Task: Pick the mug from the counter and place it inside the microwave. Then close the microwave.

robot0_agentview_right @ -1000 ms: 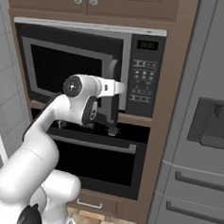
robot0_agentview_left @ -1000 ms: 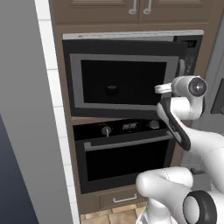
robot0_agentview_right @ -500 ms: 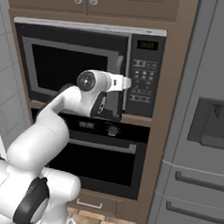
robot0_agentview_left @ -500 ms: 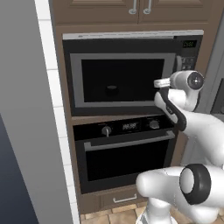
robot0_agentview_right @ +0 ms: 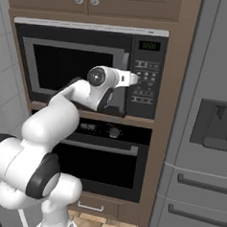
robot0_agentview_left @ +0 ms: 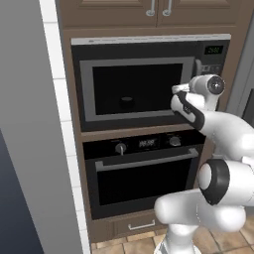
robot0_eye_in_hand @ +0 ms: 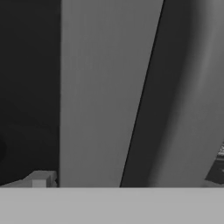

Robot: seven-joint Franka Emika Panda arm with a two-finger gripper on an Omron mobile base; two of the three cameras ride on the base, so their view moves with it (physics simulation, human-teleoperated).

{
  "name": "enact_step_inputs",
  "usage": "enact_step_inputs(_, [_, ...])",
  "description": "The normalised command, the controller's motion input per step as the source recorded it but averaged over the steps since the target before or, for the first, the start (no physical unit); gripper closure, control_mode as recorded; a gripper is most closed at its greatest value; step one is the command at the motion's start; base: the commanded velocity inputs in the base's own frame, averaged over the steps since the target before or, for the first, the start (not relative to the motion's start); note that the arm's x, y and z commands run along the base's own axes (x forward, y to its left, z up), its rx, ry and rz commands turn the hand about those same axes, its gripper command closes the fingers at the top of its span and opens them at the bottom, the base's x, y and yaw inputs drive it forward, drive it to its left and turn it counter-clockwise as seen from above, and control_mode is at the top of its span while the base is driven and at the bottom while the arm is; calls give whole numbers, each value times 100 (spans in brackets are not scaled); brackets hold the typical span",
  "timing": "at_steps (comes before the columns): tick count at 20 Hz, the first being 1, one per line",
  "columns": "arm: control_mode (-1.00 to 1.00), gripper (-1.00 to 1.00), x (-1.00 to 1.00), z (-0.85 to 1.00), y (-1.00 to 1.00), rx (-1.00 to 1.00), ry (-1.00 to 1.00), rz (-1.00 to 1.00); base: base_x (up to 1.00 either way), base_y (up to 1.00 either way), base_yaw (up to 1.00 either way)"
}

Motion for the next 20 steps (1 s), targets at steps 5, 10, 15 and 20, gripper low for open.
enact_step_inputs(5, [-100, -100, 52, 0, 0, 2, 4, 0, 0, 0, 0])
enact_step_inputs(10, [-100, -100, 53, 0, 0, 1, 4, 0, 0, 0, 0])
enact_step_inputs(15, [-100, -100, 44, 0, 0, 0, 5, 0, 0, 0, 0])
enact_step_inputs(20, [-100, -100, 0, 0, 0, 0, 0, 0, 0, 0, 0])
